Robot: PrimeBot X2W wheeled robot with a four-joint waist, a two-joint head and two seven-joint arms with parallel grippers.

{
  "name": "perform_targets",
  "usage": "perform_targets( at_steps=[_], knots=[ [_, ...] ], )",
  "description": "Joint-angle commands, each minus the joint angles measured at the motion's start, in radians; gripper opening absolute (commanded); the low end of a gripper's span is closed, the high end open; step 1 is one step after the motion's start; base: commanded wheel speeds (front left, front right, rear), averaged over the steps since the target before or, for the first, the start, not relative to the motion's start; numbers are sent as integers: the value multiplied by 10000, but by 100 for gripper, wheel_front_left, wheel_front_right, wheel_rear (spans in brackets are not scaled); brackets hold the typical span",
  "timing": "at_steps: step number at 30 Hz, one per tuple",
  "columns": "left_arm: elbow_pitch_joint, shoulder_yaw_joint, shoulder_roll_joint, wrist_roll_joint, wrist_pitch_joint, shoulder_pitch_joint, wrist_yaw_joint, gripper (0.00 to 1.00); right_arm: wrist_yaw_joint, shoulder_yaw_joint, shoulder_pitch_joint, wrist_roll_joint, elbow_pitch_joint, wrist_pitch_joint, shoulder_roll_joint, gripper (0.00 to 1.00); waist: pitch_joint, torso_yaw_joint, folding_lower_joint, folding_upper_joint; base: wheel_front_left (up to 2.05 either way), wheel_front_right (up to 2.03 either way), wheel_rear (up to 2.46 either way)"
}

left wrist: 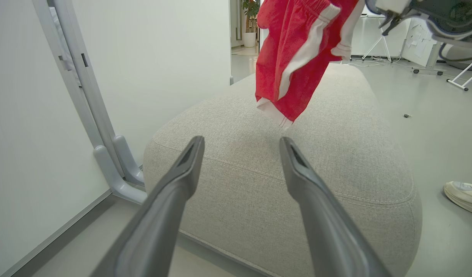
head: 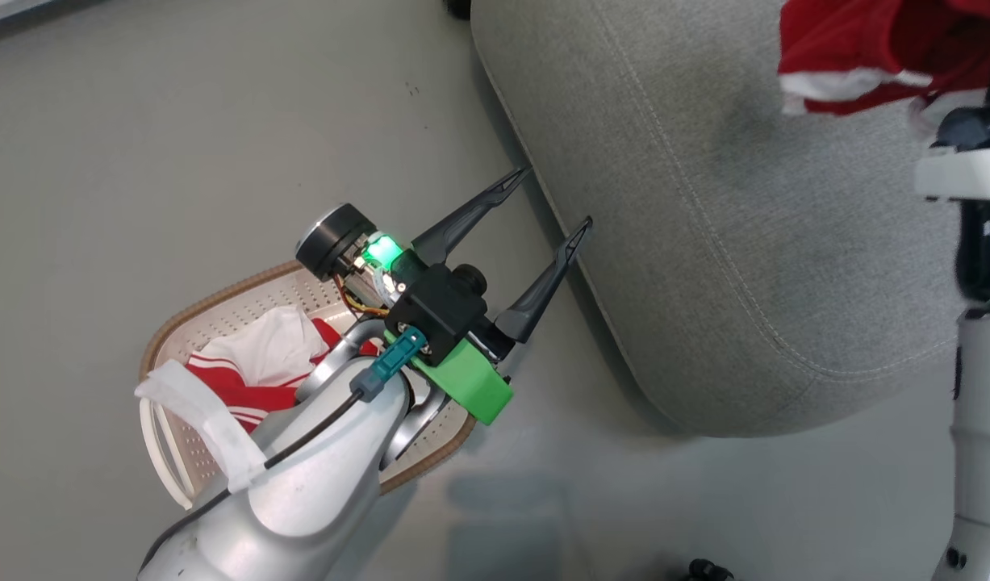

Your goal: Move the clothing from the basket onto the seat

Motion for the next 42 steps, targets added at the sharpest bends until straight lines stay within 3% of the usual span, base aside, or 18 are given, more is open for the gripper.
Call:
perform_targets(
  at_steps=[1,7,14,25,33,34,35,36,42],
  knots=[
    [-25,-29,69,113,8,-275,-21,100,-3,-196,-398,-90,-48,-25,-197,0,790,401,0,-1,0,0,0],
    [-107,-140,151,161,6,-912,-21,100,-3,-722,-2061,-154,403,-24,-1037,0,1677,747,0,-1,0,0,0],
    [-169,-167,211,231,6,-1424,-21,100,-3,-1083,-3477,-50,2007,-24,-1811,0,2500,1021,0,-1,0,0,0],
    [-181,-228,195,268,6,-1695,-22,100,-5,-700,-3981,-86,5029,-24,-2191,0,3109,1347,0,-1,0,0,0],
    [-153,-115,213,271,7,-1531,-22,100,-5,-972,-3900,143,6255,-24,-2264,0,3044,1390,0,-1,0,0,0],
    [-142,-86,218,267,8,-1485,-22,100,-5,-964,-3853,155,6275,-24,-2245,5,3004,1375,0,-1,0,0,0],
    [-126,-60,220,256,7,-1431,-22,100,-5,-962,-3777,167,6277,-24,-2226,65,2946,1358,0,-1,0,0,0],
    [-114,-32,220,246,7,-1393,-22,100,-5,-976,-3702,179,6248,-24,-2209,100,2885,1344,0,-1,0,0,0],
    [-106,181,153,212,7,-1105,-22,100,-5,-996,-2958,153,5938,-24,-2056,100,2238,1271,0,-1,0,0,0]
  ],
)
